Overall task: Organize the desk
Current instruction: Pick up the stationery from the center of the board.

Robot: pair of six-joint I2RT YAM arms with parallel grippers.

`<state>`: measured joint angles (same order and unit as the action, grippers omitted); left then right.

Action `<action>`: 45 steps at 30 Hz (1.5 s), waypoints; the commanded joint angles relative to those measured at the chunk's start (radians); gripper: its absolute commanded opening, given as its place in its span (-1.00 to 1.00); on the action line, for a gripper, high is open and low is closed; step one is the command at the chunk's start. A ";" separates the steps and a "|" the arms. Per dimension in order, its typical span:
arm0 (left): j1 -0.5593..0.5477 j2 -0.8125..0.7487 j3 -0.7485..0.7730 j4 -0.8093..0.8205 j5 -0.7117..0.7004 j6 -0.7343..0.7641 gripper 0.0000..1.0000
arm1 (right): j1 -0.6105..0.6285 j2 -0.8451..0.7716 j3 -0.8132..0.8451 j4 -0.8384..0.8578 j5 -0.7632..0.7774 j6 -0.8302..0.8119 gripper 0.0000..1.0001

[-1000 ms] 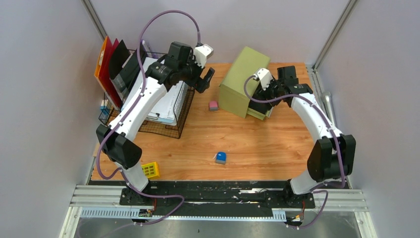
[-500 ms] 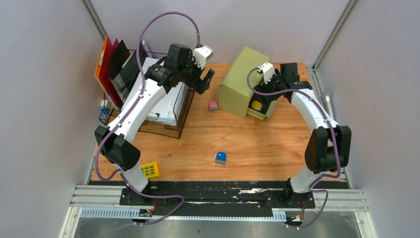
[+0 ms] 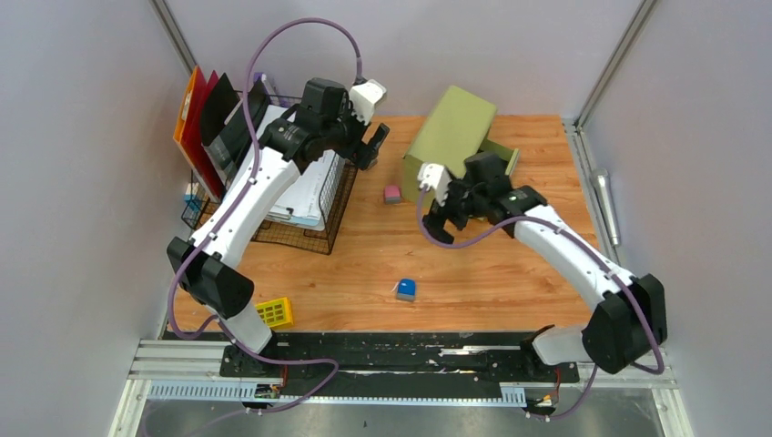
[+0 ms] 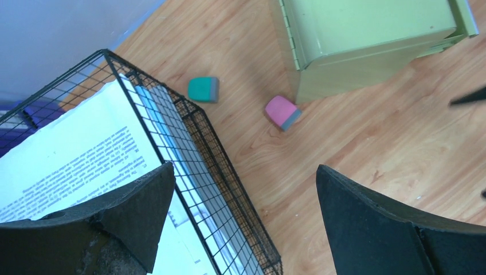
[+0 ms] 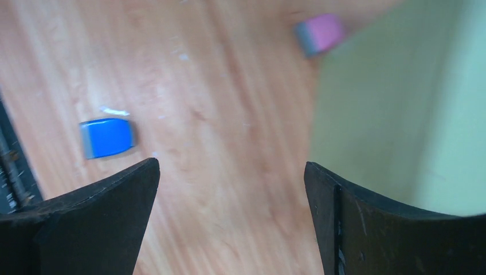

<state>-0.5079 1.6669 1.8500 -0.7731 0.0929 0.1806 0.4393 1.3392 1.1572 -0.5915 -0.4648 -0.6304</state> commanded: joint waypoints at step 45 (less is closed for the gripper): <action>0.011 -0.086 -0.100 0.064 -0.072 0.065 1.00 | 0.099 0.108 -0.017 -0.054 0.104 0.069 -0.60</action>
<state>-0.5014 1.5986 1.7584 -0.7429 0.0097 0.2276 0.6468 1.5547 1.0554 -0.6094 -0.3042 -0.5846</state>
